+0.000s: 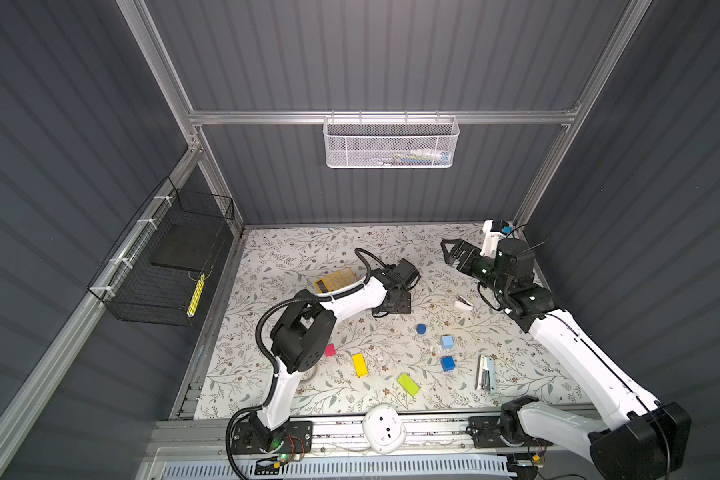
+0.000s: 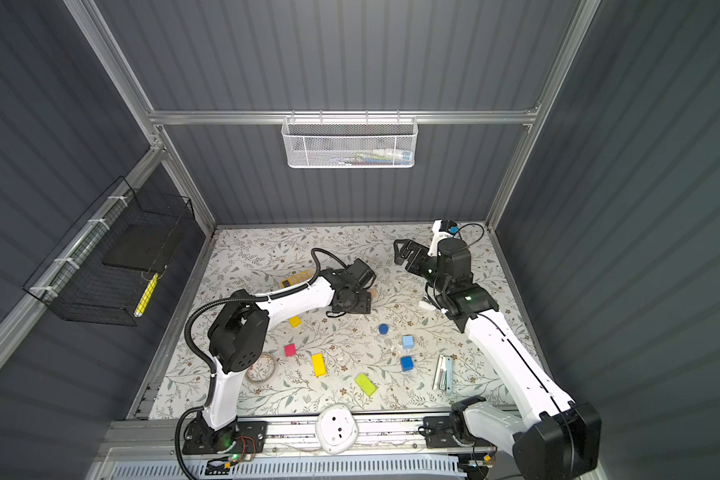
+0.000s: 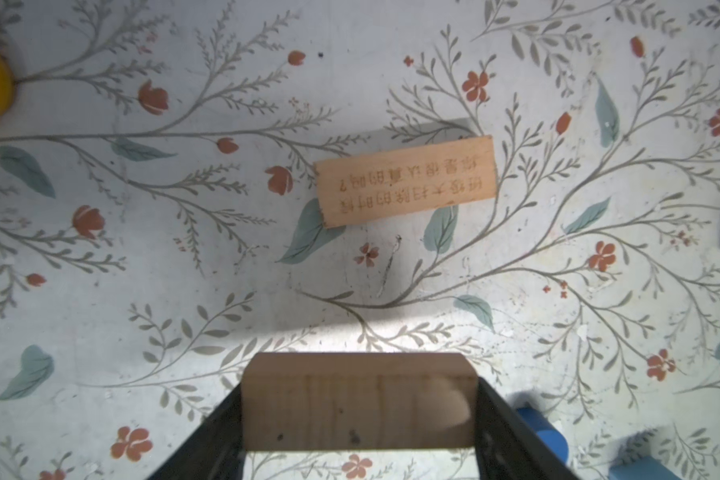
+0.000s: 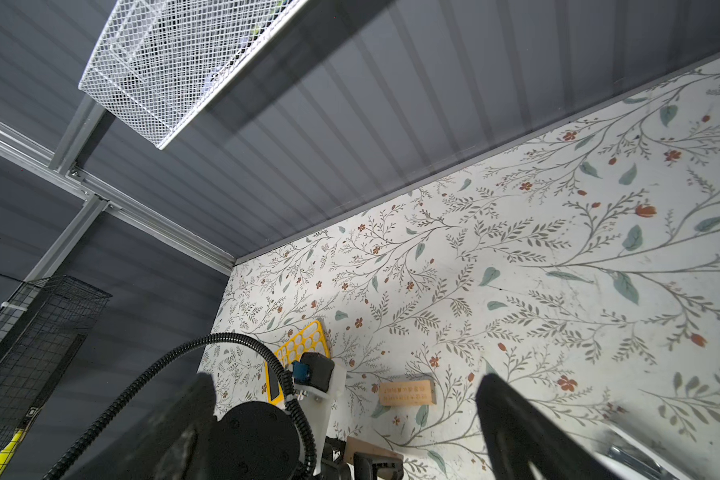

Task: Build the wood block tower
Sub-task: 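Carry the plain wooden block with the left gripper over the printed block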

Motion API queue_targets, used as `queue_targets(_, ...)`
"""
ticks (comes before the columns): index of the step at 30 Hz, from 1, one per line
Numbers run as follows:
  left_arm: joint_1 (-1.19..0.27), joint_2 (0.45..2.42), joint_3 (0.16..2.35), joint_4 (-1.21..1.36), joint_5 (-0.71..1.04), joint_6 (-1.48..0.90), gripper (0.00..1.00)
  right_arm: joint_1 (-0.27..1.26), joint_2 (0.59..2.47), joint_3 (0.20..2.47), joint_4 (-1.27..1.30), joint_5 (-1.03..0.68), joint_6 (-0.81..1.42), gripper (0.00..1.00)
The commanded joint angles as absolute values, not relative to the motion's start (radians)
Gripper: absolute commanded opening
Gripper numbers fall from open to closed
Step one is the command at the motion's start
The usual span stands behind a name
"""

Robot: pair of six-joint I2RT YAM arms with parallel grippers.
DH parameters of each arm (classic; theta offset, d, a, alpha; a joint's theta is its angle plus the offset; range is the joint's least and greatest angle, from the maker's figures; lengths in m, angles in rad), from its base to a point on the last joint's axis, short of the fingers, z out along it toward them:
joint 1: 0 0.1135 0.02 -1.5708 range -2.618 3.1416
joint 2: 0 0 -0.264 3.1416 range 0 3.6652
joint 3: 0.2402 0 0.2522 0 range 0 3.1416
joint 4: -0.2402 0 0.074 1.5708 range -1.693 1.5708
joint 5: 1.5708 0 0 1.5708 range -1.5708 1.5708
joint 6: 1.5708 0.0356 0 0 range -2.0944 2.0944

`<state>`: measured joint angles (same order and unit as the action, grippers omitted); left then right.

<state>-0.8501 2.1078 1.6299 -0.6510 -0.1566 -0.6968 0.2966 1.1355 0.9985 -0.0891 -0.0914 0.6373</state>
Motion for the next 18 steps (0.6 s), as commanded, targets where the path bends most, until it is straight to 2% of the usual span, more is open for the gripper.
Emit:
queue_targets(1, -0.861, 2.137, 1.667, -0.672, -0.163, -0.745, 0.64, 0.283, 1.096, 0.983, -0.058, -0.114, 0.653, 0.99)
queue_targets(18, -0.905, 2.276, 1.780, -0.701, -0.249, -0.815, 0.64, 0.235, 1.077, 0.950, -0.040, -0.143, 0.669, 0.99)
